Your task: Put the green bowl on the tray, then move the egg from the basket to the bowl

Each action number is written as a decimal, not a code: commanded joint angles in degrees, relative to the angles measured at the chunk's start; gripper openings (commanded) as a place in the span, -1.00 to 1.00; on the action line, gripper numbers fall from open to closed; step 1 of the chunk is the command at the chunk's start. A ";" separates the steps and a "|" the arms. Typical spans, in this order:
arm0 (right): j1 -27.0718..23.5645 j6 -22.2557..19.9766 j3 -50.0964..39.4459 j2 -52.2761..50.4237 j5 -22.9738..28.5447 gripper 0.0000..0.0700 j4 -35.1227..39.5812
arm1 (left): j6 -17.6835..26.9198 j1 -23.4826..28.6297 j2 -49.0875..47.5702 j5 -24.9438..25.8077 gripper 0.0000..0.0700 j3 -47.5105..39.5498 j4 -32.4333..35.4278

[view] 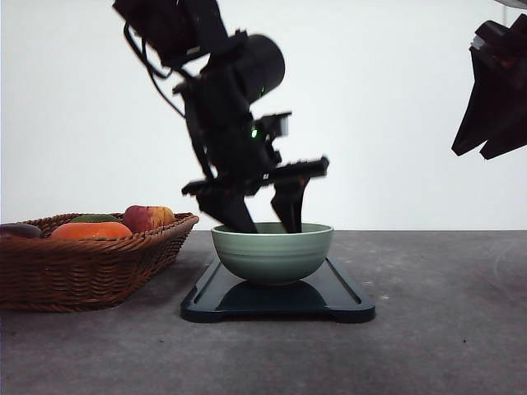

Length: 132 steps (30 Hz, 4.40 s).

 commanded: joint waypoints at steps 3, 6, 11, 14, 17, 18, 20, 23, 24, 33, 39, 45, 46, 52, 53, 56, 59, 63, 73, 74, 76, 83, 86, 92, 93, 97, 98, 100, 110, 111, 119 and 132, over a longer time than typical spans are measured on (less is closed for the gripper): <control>0.15 -0.15 0.15 0.31 -0.09 -0.26 0.58 | -1.39 -0.59 1.35 -0.13 0.04 6.17 -4.73; 0.15 -0.15 0.15 0.31 -0.09 -0.26 0.54 | -1.20 -0.38 0.68 -0.22 0.04 8.59 -8.76; 0.15 -0.14 0.15 0.31 -0.11 -0.26 0.43 | -1.69 -0.07 -3.42 -1.31 0.03 7.11 -12.71; 0.21 0.27 0.15 0.31 -0.22 -0.26 0.43 | -1.69 -0.07 -8.33 -2.34 0.03 2.60 -10.88; 0.21 0.53 0.15 0.31 -0.24 -0.26 0.44 | -1.68 -0.07 -14.55 -2.93 0.03 -4.47 -6.16; 0.22 0.53 0.15 0.31 -0.24 -0.26 0.44 | -1.68 -0.05 -16.79 -2.97 0.03 -7.16 -4.35; 0.22 0.55 0.15 0.31 -0.24 -0.26 0.44 | -2.00 0.18 -21.23 -2.96 0.03 -12.35 -1.31; 0.22 0.53 0.15 0.31 -0.24 -0.26 0.44 | -3.56 1.22 -27.72 -2.96 0.03 -19.46 1.39; 0.22 0.52 0.15 0.31 -0.24 -0.26 0.43 | -3.77 1.67 -29.84 -2.96 0.03 -21.65 1.98; 0.26 0.45 0.15 0.31 -0.31 -0.26 0.19 | 0.12 7.97 -46.28 -2.93 0.00 -37.11 4.92; 0.31 -0.42 0.15 0.31 -2.64 -0.26 0.13 | 3.32 12.27 -55.04 -1.22 0.00 -43.12 4.53; 0.31 -1.53 0.15 0.31 -4.76 -0.26 0.15 | 5.38 17.18 -60.49 2.27 0.00 -47.71 3.72; 0.31 -1.53 0.15 0.31 -4.75 -0.26 0.11 | 5.45 18.08 -61.08 2.25 0.00 -48.50 3.66; 0.31 -1.53 0.15 0.31 -4.75 -0.30 -1.52 | 5.92 21.28 -61.61 2.37 -0.15 -49.18 0.80; 0.30 -1.52 0.15 0.31 -4.60 -0.64 -1.15 | 6.62 21.28 -61.67 2.41 -0.58 -49.15 0.42; 0.33 -1.06 0.17 0.30 -5.39 -0.93 0.31 | 6.98 21.27 -61.82 2.66 -1.00 -49.11 0.00; 0.35 -0.85 0.20 0.29 -6.05 -0.94 0.67 | 6.98 21.27 -61.87 2.67 -1.00 -49.09 0.00; 0.31 -0.85 0.20 0.31 -6.03 -0.94 0.64 | 6.98 21.27 -61.88 2.64 -1.00 -49.09 0.22; 0.31 -0.85 0.20 0.31 -6.03 -0.94 0.63 | 8.61 21.83 -63.90 2.12 -1.00 -49.56 -0.02; 0.31 -0.85 0.20 0.31 -6.06 -0.94 0.63 | 8.65 22.57 -65.35 2.12 -1.00 -50.53 1.09; 0.31 -0.85 0.20 0.31 -6.06 -0.94 0.63 | 8.64 24.42 -69.14 2.12 -1.00 -53.56 4.40; 0.31 -0.85 0.20 0.31 -6.06 -0.94 0.63 | 7.96 30.68 -88.69 1.50 -1.00 -68.68 14.50; 0.31 -0.85 0.20 0.31 -6.03 -0.94 0.64 | 6.78 33.17 -97.51 1.39 -1.00 -74.36 15.36; 0.31 -0.85 0.20 0.31 -6.08 -0.94 0.63 | 4.55 37.27 -108.33 1.35 -1.00 -81.28 14.84; 0.31 -0.85 0.20 0.31 -6.06 -0.94 0.63 | 4.57 37.56 -109.33 1.32 -1.00 -81.95 14.90; 0.31 -0.85 0.20 0.31 -6.03 -0.94 0.63 | 4.58 38.28 -112.93 1.04 -1.00 -84.45 15.05; 0.31 -0.85 0.20 0.31 -6.03 -0.94 0.63 | 4.57 38.40 -113.64 0.98 -1.00 -84.91 15.08; 0.31 -0.85 0.20 0.31 -6.05 -0.94 0.66 | 4.46 38.75 -114.20 0.39 -1.00 -85.89 15.82; 0.31 -0.85 0.20 0.31 -6.04 -0.94 0.62 | 3.94 38.88 -114.16 -0.13 -1.00 -86.05 15.91; 0.31 -0.85 0.20 0.31 -6.04 -0.94 0.63 | 3.94 38.88 -114.16 -0.13 -1.00 -86.05 15.91; 0.31 -0.85 0.20 0.31 -6.03 -0.94 0.63 | 3.94 38.88 -114.16 -0.13 -1.00 -86.05 15.91; -5.63 -5.04 -18.05 -19.64 1.23 -0.94 18.92 | 3.94 38.88 -114.16 -0.12 -1.00 -86.05 15.91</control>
